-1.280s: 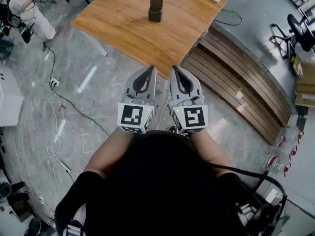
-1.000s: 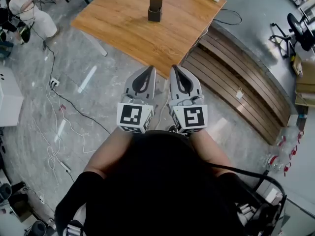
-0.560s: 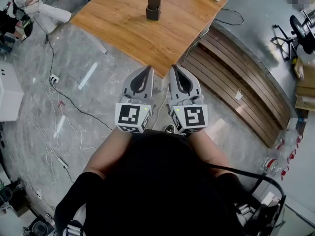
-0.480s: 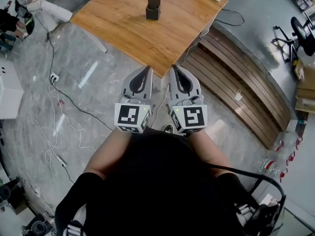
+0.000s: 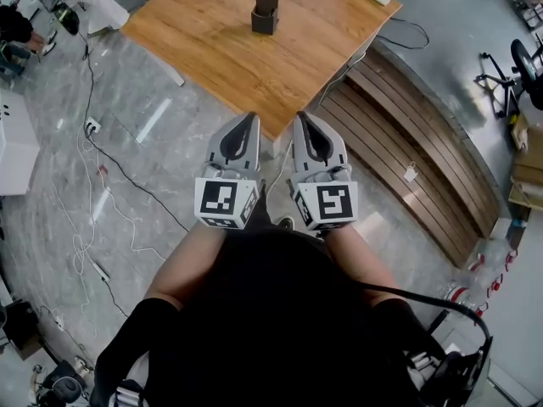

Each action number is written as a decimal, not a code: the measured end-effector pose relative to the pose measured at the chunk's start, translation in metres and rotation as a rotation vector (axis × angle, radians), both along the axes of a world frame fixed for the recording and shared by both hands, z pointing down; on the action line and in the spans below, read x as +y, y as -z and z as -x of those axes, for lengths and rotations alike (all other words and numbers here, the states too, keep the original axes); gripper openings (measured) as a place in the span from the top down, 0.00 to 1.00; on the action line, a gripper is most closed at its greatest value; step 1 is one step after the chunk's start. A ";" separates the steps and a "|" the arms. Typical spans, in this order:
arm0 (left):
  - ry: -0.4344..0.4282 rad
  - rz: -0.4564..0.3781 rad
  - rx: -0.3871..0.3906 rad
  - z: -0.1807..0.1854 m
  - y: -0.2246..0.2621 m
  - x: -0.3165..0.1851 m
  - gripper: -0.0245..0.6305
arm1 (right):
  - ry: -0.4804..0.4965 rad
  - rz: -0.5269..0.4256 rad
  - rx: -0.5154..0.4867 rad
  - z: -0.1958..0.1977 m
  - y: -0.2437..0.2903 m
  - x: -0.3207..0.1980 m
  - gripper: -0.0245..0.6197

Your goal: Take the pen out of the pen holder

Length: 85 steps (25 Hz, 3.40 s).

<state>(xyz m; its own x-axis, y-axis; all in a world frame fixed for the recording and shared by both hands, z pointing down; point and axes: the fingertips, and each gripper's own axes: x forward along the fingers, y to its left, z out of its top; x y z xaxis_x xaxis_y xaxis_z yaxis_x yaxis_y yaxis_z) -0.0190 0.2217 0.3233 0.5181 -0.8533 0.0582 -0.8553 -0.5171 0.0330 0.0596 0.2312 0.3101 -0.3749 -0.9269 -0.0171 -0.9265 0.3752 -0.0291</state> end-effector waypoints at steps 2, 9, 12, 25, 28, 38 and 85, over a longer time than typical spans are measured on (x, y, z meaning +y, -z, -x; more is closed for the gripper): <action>-0.013 0.000 -0.004 -0.003 -0.004 -0.021 0.96 | -0.005 0.006 0.006 -0.001 -0.005 -0.019 0.94; -0.047 0.028 0.015 -0.005 -0.021 -0.119 0.96 | -0.015 0.029 0.020 0.008 -0.017 -0.111 0.94; -0.054 0.045 0.024 0.002 -0.027 -0.166 0.96 | -0.023 0.048 0.029 0.016 -0.022 -0.158 0.94; -0.108 0.112 0.018 0.044 -0.049 -0.325 0.96 | -0.073 0.110 0.068 0.049 -0.039 -0.324 0.94; -0.118 0.135 0.012 0.040 -0.059 -0.341 0.96 | -0.080 0.132 0.069 0.044 -0.047 -0.343 0.94; -0.088 0.199 -0.016 0.017 -0.103 -0.395 0.96 | -0.031 0.251 0.050 0.020 -0.100 -0.400 0.94; -0.053 0.309 -0.082 0.007 -0.179 -0.478 0.96 | 0.045 0.443 0.138 0.013 -0.173 -0.487 0.90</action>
